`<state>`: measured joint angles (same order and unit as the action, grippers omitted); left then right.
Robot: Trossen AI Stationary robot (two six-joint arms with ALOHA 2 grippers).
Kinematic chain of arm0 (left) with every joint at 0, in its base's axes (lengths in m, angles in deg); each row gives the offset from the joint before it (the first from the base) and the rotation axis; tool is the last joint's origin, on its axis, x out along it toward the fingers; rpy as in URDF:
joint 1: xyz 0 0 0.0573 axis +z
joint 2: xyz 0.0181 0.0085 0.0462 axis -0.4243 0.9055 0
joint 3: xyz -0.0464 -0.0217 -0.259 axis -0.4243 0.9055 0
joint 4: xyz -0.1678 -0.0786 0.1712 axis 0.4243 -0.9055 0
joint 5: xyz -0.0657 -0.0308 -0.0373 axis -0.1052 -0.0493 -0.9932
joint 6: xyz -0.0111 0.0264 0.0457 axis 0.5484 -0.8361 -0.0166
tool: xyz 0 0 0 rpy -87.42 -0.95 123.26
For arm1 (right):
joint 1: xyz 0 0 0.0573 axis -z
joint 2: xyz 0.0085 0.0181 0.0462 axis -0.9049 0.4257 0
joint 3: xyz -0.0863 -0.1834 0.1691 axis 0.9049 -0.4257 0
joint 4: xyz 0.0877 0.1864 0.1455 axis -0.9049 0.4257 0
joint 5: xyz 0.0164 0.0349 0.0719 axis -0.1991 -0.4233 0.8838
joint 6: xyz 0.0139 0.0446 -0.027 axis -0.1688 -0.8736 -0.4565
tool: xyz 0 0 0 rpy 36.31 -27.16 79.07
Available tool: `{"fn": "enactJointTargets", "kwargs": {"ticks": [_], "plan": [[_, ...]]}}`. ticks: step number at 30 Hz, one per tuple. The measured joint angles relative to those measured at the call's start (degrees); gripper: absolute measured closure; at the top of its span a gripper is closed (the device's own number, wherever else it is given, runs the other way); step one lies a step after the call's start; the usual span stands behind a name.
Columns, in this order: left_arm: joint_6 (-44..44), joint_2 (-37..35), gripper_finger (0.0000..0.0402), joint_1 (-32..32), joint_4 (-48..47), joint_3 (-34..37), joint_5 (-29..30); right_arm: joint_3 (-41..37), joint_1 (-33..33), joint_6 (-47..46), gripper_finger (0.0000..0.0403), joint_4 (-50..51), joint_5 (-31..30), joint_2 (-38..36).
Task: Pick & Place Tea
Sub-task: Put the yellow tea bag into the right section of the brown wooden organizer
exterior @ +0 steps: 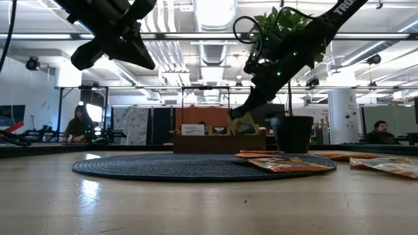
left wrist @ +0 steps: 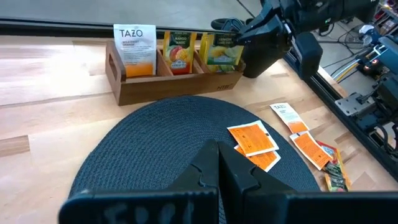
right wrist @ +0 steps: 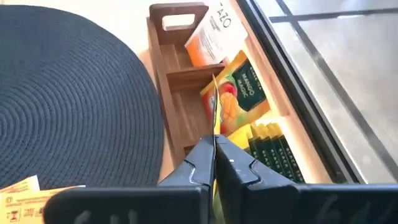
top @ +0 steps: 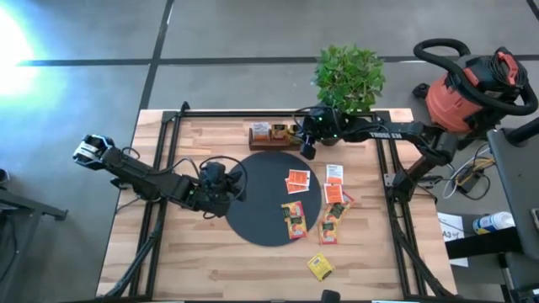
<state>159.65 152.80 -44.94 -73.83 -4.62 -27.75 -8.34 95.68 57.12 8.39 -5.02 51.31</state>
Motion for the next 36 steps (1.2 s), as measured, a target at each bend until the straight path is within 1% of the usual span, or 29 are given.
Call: {"fn": "enactJointTargets", "kwargs": {"ticks": [6,13,25,29,32,36], "plan": [[0.29,0.00,0.0401,0.02,0.01,0.00,-0.07,-0.93,0.60,1.19,0.0394,-1.03,0.48,1.59],[1.33,0.00,0.0401,0.49,0.01,0.00,-0.10,-2.78,0.91,3.34,0.0394,-0.96,0.28,1.57],[1.84,0.00,0.0401,1.09,0.41,0.00,-0.13,-4.03,1.17,5.57,0.0392,4.70,-3.12,0.86],[1.84,0.00,0.0401,1.14,0.65,0.00,-0.13,-4.00,1.18,5.48,0.0373,5.31,-3.34,0.83],[1.82,0.00,0.0401,1.14,1.23,-0.02,-0.13,-3.98,1.16,5.33,0.0347,5.29,-3.65,0.83],[1.82,0.00,0.0401,1.14,1.58,-0.02,-0.13,-3.96,1.14,4.01,0.0308,5.10,-6.33,0.70]]}}
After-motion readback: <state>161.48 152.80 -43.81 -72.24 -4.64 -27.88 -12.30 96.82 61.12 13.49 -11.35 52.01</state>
